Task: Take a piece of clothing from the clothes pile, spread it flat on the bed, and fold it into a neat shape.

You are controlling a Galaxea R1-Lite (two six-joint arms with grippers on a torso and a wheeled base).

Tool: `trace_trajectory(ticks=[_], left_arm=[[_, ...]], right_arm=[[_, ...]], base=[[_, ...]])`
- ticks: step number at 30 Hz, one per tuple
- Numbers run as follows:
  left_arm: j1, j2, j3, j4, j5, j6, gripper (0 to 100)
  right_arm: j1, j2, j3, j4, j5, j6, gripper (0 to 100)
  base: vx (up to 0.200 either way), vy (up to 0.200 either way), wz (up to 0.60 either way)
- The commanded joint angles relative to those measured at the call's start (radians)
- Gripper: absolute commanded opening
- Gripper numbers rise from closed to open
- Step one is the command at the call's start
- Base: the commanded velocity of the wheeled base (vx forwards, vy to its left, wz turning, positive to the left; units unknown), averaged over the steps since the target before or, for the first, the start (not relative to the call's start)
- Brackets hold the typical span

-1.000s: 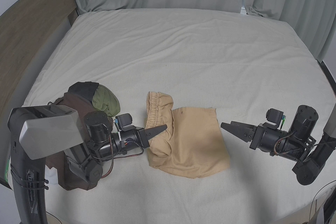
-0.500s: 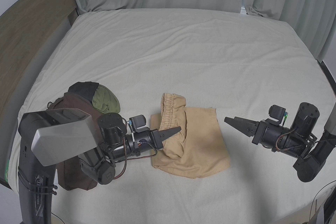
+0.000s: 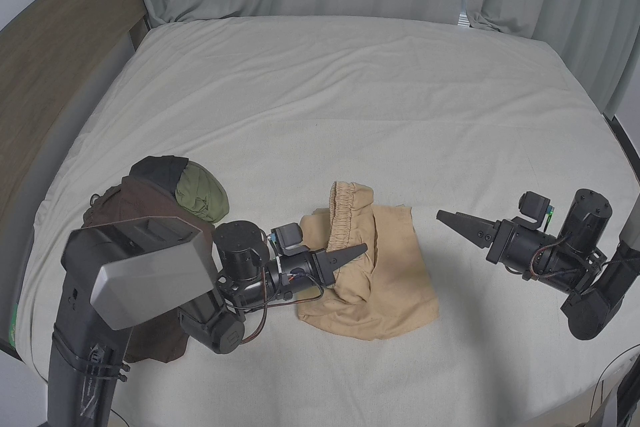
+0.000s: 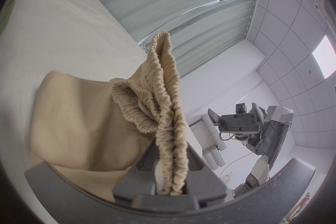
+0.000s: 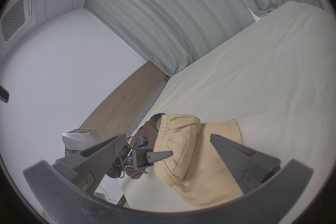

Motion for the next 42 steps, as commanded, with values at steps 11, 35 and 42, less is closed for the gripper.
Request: trace_trajectory(ticks=[11, 35, 42], left_arm=[[-0.016, 0.076, -0.056, 0.013, 0.047, -0.001, 100], [0.042, -0.028, 0.082, -0.017, 0.057, 0.025, 100], [0.102, -0.108, 0.176, -0.019, 0.05, 0.096, 100]], right_arm=[[-0.009, 0.0, -0.001, 0.0, 0.002, 0.0, 100], [0.004, 0.003, 0.012, 0.0, 0.002, -0.001, 100], [0.014, 0.02, 0.012, 0.0, 0.0, -0.001, 100]], base=[[0.0, 0.0, 0.0], [0.0, 0.0, 0.0], [0.0, 0.0, 0.0]])
